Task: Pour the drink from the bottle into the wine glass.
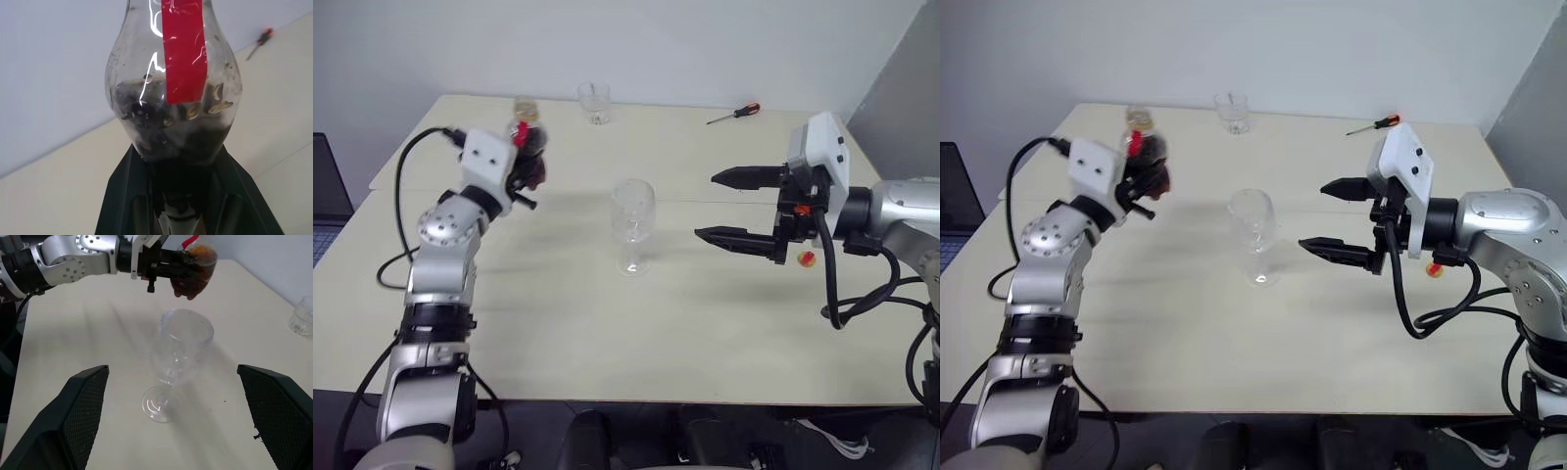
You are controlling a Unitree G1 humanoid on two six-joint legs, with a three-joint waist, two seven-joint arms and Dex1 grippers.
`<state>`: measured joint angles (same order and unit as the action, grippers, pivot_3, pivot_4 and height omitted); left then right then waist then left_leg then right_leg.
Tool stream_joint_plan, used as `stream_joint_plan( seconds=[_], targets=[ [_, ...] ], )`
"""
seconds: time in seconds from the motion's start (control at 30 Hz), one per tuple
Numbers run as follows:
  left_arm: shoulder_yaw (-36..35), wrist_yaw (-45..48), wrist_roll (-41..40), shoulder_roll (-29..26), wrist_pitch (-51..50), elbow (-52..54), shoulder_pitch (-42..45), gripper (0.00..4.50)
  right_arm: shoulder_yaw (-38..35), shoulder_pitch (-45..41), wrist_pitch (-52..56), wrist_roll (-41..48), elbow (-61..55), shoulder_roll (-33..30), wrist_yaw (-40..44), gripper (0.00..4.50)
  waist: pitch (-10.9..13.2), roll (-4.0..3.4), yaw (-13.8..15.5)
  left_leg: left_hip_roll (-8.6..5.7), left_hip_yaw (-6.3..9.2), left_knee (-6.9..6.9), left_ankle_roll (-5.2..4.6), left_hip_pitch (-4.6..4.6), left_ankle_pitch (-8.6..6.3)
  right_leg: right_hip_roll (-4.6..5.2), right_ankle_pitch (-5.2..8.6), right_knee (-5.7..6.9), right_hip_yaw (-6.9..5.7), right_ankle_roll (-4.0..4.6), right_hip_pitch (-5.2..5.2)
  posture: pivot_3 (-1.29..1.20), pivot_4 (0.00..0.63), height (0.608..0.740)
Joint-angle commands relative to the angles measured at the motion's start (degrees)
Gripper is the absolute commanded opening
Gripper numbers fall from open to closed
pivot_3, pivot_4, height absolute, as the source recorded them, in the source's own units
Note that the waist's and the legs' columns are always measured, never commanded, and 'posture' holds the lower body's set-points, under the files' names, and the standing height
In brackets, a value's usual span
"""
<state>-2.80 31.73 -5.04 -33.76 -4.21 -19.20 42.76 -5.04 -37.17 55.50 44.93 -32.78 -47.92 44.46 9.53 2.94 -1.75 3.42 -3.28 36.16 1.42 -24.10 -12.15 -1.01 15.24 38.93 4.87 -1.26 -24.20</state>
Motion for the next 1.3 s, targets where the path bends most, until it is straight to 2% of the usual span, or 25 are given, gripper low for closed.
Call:
stream_joint_plan(
  seconds=[0.03, 0.27, 0.57, 0.77, 1.03, 1.3],
  targets=[
    [3.87, 4.37, 4.87, -2.65, 9.33, -4.46, 4.51, 0.79, -4.57, 2.70, 1.25, 2.33, -4.08, -1.33, -2.50, 4.50, 0.00, 0.00, -0.03, 0.01, 0.01, 0.00, 0.00, -0.01, 0.00, 0.00, 0.00, 0.00, -0.01, 0.00, 0.00, 0.00, 0.150, 0.740],
    [7.10, 4.18, 10.73, -3.73, 25.38, -17.67, 11.40, 0.79, -7.38, 6.88, 4.04, 5.21, -7.58, -2.20, -7.15, 4.50, 0.02, -0.02, -0.36, 0.08, 0.03, -0.02, 0.00, 0.04, 0.00, -0.03, 0.05, 0.04, 0.02, -0.08, -0.03, 0.00, 0.150, 0.740],
    [8.21, 1.97, 15.27, -4.40, 41.01, -26.32, 16.19, 0.77, -7.17, 8.31, 4.54, 7.51, -9.40, -1.78, -11.05, 4.50, 0.02, -0.02, -0.17, -0.02, -0.05, 0.04, 0.00, -0.05, 0.00, 0.01, 0.02, 0.01, 0.08, -0.07, -0.04, 0.00, 0.150, 0.740],
    [10.07, 2.52, 17.88, -5.15, 46.66, -28.74, 17.06, 0.77, -4.73, 6.62, 3.48, 7.62, -8.67, 0.09, -12.73, 4.50, 0.02, -0.02, -0.17, 0.01, -0.02, 0.04, 0.00, -0.03, 0.00, -0.02, 0.02, 0.05, 0.03, -0.07, -0.04, 0.00, 0.150, 0.740],
    [11.09, -0.94, 22.39, -7.12, 52.43, -29.00, 17.39, 0.77, -1.88, 2.39, 1.84, 7.18, -5.83, 9.03, -18.76, 4.50, 0.02, -0.02, -0.16, 0.04, -0.02, 0.15, 0.00, -0.06, 0.00, -0.04, 0.01, 0.08, 0.04, -0.06, -0.04, 0.00, 0.150, 0.740],
    [11.97, -2.37, 25.13, -8.83, 57.19, -30.05, 18.27, 0.77, -0.47, 1.79, 1.60, 6.86, -5.59, 10.50, -19.28, 4.50, 0.02, -0.03, -0.06, 0.05, 0.03, 0.36, -0.01, -0.29, 0.00, 0.01, 0.00, 0.08, -0.12, -0.06, -0.09, 0.00, 0.150, 0.740]
  ],
)
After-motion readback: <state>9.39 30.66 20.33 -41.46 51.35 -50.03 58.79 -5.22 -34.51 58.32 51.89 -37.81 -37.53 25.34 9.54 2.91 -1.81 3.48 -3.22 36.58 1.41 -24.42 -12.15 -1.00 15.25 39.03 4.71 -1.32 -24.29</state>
